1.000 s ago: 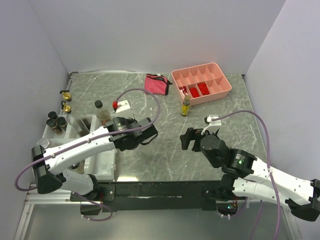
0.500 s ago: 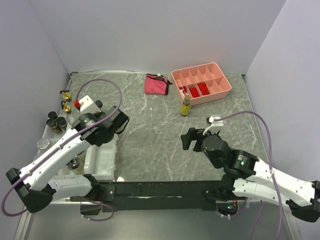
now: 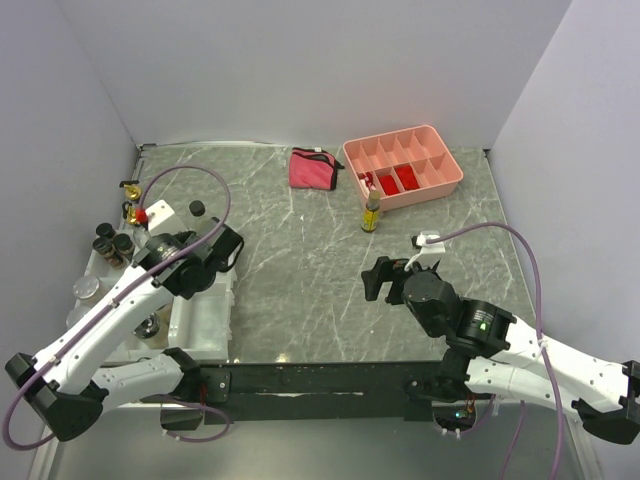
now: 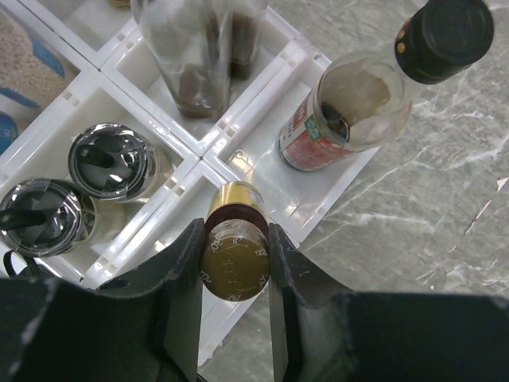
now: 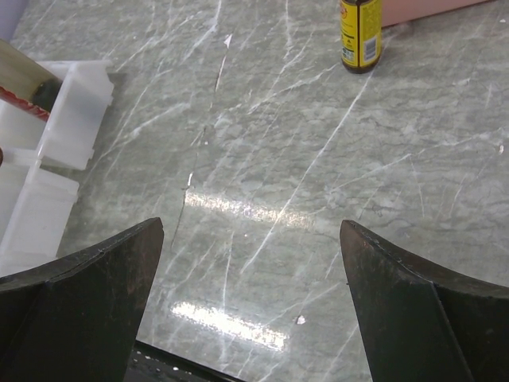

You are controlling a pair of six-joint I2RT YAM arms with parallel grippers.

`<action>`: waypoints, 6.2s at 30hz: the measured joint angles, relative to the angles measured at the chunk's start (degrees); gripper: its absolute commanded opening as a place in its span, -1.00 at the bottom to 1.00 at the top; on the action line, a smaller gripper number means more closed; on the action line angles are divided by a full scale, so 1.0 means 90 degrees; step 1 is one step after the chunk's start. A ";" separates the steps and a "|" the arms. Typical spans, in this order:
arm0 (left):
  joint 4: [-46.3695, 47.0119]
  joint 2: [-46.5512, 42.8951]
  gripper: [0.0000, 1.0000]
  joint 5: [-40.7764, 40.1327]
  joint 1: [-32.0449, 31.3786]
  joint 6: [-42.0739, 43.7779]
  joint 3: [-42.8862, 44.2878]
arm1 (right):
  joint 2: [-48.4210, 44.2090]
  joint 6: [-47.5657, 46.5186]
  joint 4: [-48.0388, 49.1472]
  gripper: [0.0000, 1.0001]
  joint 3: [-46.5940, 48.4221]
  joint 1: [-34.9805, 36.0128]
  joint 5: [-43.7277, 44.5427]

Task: Organize the condiment bottles
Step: Place the bottle in the storage box, then move the bottle to the center of the board, then pick up the bottle from the center of the board.

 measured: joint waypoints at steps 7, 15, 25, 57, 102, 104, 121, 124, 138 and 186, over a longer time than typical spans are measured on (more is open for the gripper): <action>0.0007 -0.0087 -0.98 0.0085 0.0027 0.0051 -0.0233 | 0.0000 0.0000 0.0034 1.00 -0.0036 0.0000 0.0000; 0.0058 -0.0109 -0.98 0.0112 0.0029 0.0231 -0.0243 | 0.0168 0.0002 0.0090 1.00 -0.0126 0.0000 -0.0002; 0.0070 -0.0294 -0.98 0.0221 0.0029 0.0301 -0.0308 | 0.0253 -0.0002 0.0194 1.00 -0.0160 -0.0002 -0.0002; 0.1753 -0.0792 -0.53 0.0631 0.0029 0.0959 -0.2006 | 0.0066 -0.0002 0.0221 1.00 -0.0202 -0.0024 -0.0100; 0.6409 -0.1758 0.99 0.5083 0.0058 0.5207 -0.2278 | 0.3922 -0.1149 0.1222 0.42 0.2317 -0.4160 -0.2443; 0.6453 -0.1790 0.99 0.5238 0.0061 0.5255 -0.2297 | 0.4306 -0.1280 0.1411 0.45 0.2497 -0.4204 -0.2450; 0.6545 -0.2288 0.99 0.5673 0.0058 0.5399 -0.2501 | 0.6676 -0.2072 0.1746 0.02 0.3810 -0.4277 -0.2395; 0.6550 -0.2288 0.99 0.5673 0.0061 0.5445 -0.2501 | 0.6679 -0.2115 0.1734 -0.11 0.3810 -0.4274 -0.2390; 0.6611 -0.2565 0.99 0.5671 0.0061 0.5493 -0.2577 | 0.5748 -0.2169 0.1863 -0.36 0.2786 -0.3310 -0.2055; 0.6625 -0.1875 0.99 0.4724 0.0061 0.5265 -0.2562 | 0.2514 -0.0508 0.0714 1.00 0.1243 0.1103 -0.0393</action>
